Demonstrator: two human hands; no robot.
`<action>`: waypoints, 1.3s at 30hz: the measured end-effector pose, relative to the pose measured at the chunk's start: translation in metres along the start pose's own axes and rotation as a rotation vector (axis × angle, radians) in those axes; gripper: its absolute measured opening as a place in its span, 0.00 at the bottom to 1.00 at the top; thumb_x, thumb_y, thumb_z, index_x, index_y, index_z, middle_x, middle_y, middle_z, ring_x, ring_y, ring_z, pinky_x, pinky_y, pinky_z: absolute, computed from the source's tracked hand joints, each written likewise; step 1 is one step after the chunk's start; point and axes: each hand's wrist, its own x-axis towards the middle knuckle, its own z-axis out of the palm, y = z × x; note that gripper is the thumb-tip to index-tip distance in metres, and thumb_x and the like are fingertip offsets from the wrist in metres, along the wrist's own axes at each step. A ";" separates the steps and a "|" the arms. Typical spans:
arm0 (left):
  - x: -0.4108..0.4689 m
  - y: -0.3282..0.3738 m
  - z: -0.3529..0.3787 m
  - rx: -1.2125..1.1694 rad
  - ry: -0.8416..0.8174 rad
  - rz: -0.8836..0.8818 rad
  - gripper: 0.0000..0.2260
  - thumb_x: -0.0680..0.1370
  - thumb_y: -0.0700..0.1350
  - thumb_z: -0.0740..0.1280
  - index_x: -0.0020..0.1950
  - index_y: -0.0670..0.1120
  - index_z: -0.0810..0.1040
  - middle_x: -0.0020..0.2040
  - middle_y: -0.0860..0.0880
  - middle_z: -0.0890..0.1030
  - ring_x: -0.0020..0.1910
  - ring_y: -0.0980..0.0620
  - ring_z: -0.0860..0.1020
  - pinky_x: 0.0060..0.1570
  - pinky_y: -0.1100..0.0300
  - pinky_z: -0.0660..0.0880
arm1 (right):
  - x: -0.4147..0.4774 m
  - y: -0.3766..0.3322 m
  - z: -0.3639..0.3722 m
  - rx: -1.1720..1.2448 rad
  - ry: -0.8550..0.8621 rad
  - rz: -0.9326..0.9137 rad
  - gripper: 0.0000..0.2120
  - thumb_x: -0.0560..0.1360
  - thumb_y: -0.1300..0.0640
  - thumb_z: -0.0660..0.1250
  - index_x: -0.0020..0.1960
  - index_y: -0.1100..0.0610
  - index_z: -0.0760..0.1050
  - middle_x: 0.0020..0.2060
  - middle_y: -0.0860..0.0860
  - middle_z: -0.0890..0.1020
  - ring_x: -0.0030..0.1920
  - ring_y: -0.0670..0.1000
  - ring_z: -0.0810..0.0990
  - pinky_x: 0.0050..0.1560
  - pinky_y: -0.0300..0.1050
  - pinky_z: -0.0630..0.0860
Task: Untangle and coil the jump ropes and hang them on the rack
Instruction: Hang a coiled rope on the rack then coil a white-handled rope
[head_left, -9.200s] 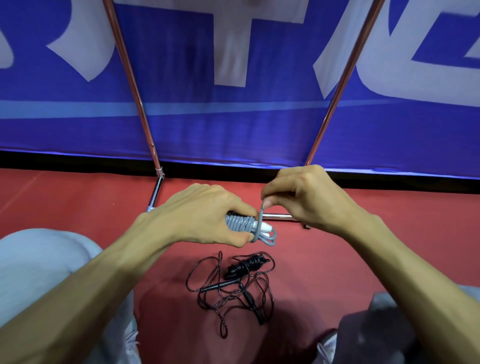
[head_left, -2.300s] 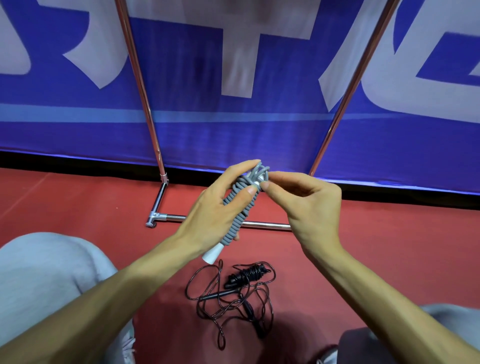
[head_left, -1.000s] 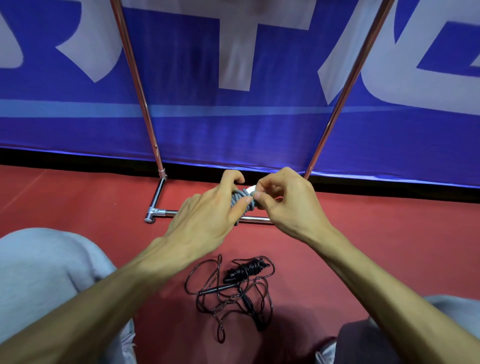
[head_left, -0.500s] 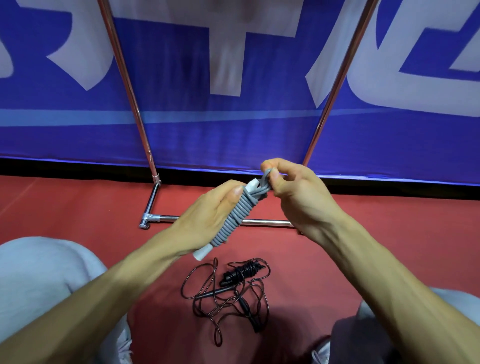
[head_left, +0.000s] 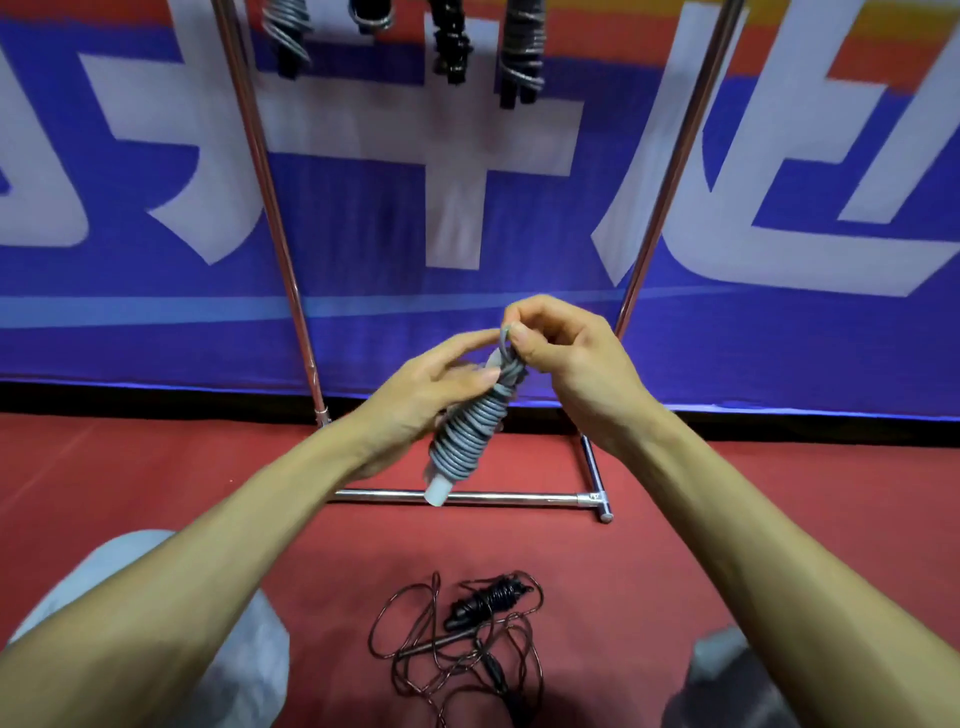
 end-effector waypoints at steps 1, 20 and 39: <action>0.001 0.013 0.000 0.036 0.026 0.045 0.18 0.75 0.48 0.69 0.65 0.53 0.76 0.50 0.44 0.82 0.46 0.48 0.81 0.50 0.54 0.78 | 0.007 -0.012 -0.002 0.005 0.002 0.005 0.07 0.74 0.65 0.65 0.39 0.56 0.74 0.31 0.48 0.75 0.32 0.45 0.69 0.35 0.32 0.66; 0.037 0.209 -0.003 0.452 0.390 0.505 0.07 0.76 0.52 0.70 0.51 0.63 0.79 0.45 0.42 0.82 0.48 0.44 0.81 0.54 0.47 0.77 | 0.088 -0.195 -0.036 -0.806 0.156 -0.412 0.06 0.77 0.66 0.63 0.54 0.61 0.70 0.42 0.55 0.81 0.42 0.52 0.80 0.45 0.49 0.77; 0.231 0.281 0.012 0.114 0.302 0.517 0.10 0.78 0.37 0.67 0.58 0.46 0.79 0.40 0.47 0.82 0.32 0.55 0.82 0.32 0.63 0.79 | 0.252 -0.198 -0.156 -0.543 0.536 -0.490 0.04 0.74 0.61 0.71 0.47 0.54 0.83 0.37 0.50 0.84 0.39 0.47 0.82 0.47 0.45 0.79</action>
